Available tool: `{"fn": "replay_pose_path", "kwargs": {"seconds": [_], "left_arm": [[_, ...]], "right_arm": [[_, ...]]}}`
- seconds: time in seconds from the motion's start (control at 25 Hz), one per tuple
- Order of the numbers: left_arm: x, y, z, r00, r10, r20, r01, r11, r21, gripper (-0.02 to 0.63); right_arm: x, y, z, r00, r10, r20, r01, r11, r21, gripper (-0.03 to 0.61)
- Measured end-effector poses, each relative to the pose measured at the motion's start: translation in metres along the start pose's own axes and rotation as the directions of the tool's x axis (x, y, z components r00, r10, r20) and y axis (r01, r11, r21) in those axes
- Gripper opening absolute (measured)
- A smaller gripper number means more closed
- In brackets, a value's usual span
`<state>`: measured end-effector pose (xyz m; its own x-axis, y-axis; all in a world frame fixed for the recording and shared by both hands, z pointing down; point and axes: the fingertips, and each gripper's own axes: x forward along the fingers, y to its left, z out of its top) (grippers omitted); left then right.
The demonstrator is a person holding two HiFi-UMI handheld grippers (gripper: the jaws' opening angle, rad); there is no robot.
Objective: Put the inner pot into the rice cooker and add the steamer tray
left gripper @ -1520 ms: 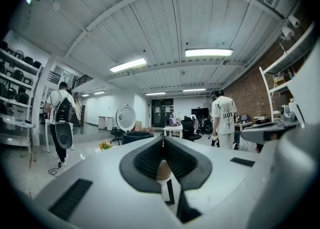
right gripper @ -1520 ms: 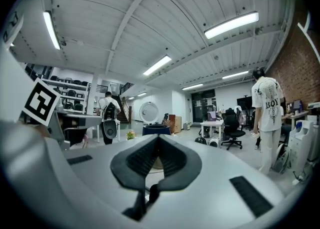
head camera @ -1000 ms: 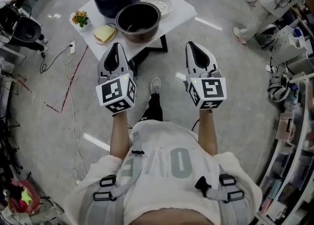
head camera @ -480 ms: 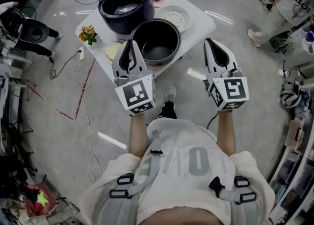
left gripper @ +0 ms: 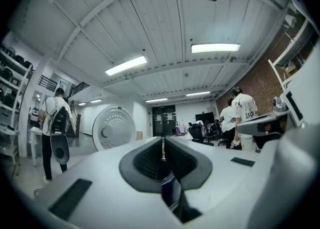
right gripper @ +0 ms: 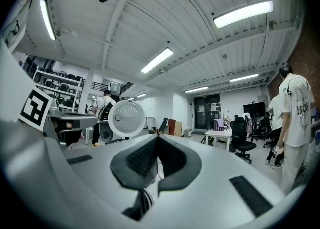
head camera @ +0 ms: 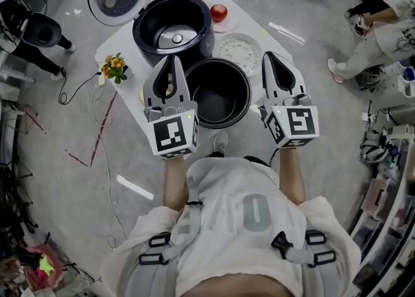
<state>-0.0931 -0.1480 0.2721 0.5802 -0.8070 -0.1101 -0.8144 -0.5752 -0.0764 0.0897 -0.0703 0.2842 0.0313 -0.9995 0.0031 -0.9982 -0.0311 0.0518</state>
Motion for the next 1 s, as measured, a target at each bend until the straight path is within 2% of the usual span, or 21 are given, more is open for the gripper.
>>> {"fn": "replay_pose_path", "kwargs": {"seconds": [0.2,0.4,0.72,1.0], "left_arm": [[0.031,0.026,-0.007,1.000,0.029,-0.009,-0.029,0.999,-0.017,0.028],[0.039,0.034,-0.012,0.998,0.065,-0.023,-0.066,0.997,-0.030,0.028],[0.055,0.038,-0.006,0.986,0.168,-0.014,-0.168,0.985,-0.036,0.028],[0.061,0.035,0.000,0.968,0.250,-0.017,-0.250,0.968,-0.003,0.028]], "right_arm": [[0.041,-0.009,-0.009,1.000,-0.001,-0.005,0.001,0.999,0.039,0.009],[0.062,-0.012,-0.021,0.999,0.041,-0.025,-0.039,0.998,0.054,0.008],[0.100,-0.026,-0.007,0.991,0.132,0.019,-0.132,0.990,0.038,0.008],[0.117,-0.046,0.001,0.980,0.194,0.049,-0.197,0.979,0.052,0.008]]}}
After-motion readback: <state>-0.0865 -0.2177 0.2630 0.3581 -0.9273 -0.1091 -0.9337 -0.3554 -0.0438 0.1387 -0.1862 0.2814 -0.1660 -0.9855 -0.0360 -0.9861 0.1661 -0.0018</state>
